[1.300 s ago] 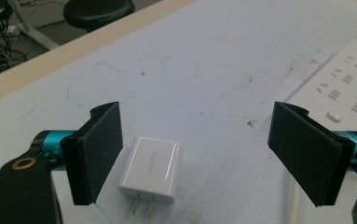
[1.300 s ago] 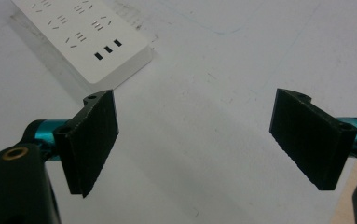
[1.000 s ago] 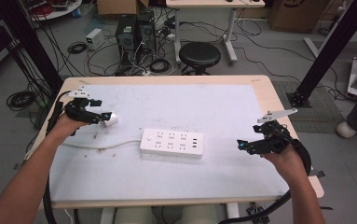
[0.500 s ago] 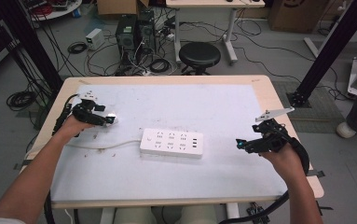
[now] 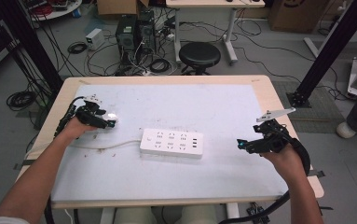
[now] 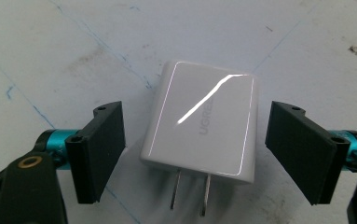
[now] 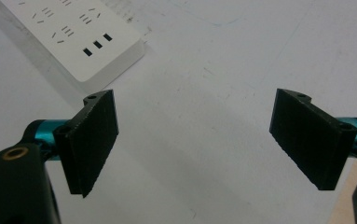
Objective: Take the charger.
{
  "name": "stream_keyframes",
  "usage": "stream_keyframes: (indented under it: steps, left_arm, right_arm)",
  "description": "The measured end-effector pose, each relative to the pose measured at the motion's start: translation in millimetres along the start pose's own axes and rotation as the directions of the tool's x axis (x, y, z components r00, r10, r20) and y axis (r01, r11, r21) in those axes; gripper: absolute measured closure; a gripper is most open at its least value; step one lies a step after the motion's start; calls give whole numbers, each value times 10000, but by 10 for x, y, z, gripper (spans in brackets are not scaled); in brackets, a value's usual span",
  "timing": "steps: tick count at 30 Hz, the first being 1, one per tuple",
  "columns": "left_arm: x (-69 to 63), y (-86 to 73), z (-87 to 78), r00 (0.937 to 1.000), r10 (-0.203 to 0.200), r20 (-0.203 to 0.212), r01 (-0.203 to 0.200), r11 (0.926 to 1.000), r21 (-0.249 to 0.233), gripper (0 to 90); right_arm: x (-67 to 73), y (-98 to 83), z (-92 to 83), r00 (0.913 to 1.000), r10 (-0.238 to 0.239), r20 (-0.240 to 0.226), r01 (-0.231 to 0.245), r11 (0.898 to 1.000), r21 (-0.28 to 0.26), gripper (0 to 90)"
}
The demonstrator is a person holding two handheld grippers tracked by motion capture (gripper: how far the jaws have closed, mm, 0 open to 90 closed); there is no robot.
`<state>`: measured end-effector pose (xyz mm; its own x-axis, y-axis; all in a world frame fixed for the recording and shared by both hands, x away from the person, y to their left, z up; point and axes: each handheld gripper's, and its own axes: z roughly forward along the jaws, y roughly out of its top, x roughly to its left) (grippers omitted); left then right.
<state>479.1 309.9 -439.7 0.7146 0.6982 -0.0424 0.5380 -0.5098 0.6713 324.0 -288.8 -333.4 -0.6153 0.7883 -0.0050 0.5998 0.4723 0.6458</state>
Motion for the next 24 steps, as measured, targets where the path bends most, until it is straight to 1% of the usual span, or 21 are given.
stream_keyframes:
  steps: [4, 6, 9, 10, 12, 13, 15, 18, 19, 20, 21, 22, 24]
  left_arm:
    - [-5, -6, 13, 9999, -31, -113, 32, 10000, 79, 240]
    - [0, -8, 6, 9999, 32, -170, -30, 10000, 89, 268]
    - [-2, -5, 1, 9997, 72, -223, -68, 9999, 151, 280]
    - [-8, -1, 2, 9995, 10, -305, -5, 9999, 142, 289]
    - [-3, -1, -6, 9995, -3, -309, 8, 9999, 166, 306]
    - [2, -3, -14, 9993, -26, -378, 30, 9999, 111, 329]
    - [9, -12, -36, 9989, -110, -456, 112, 9999, 36, 425]
    - [-9, -22, -35, 9985, -144, -532, 143, 9999, -30, 425]
    - [-20, -31, -38, 9977, -251, -631, 245, 9996, -109, 425]
    - [-20, -31, -38, 9977, -251, -631, 245, 9996, -109, 425]
    - [-30, -41, -56, 9957, -419, -826, 405, 9990, -179, 426]
    - [-33, -46, -75, 9942, -601, -891, 577, 9979, -288, 426]
    - [-23, -53, -132, 9922, -922, -838, 874, 9945, -584, 426]
  right_arm:
    - [-2, -6, 8, 10000, 26, -5, -26, 10000, 9, 156]
    - [-1, -12, 14, 10000, 35, -17, -35, 10000, 1, 156]
    - [3, -22, 25, 10000, 60, -8, -60, 10000, 54, 156]
    - [3, -23, 27, 10000, 52, -14, -52, 10000, 69, 157]
    - [2, -22, 26, 10000, 60, -16, -60, 10000, 70, 157]
    - [-1, -20, 25, 10000, 67, -5, -67, 10000, 47, 157]
    - [-5, -13, 19, 10000, 73, 17, -73, 10000, 28, 156]
    - [0, -8, 17, 10000, 16, 28, -16, 10000, 42, 157]
    - [2, -9, 22, 10000, 7, 22, -7, 10000, 36, 157]
    - [2, -9, 22, 10000, 7, 22, -7, 10000, 36, 157]
    - [11, -10, 20, 10000, 52, 18, -52, 10000, 56, 157]
    - [16, -8, 13, 10000, 25, 28, -26, 10000, 62, 157]
    - [33, 3, -7, 10000, -10, 22, 10, 10000, 24, 157]
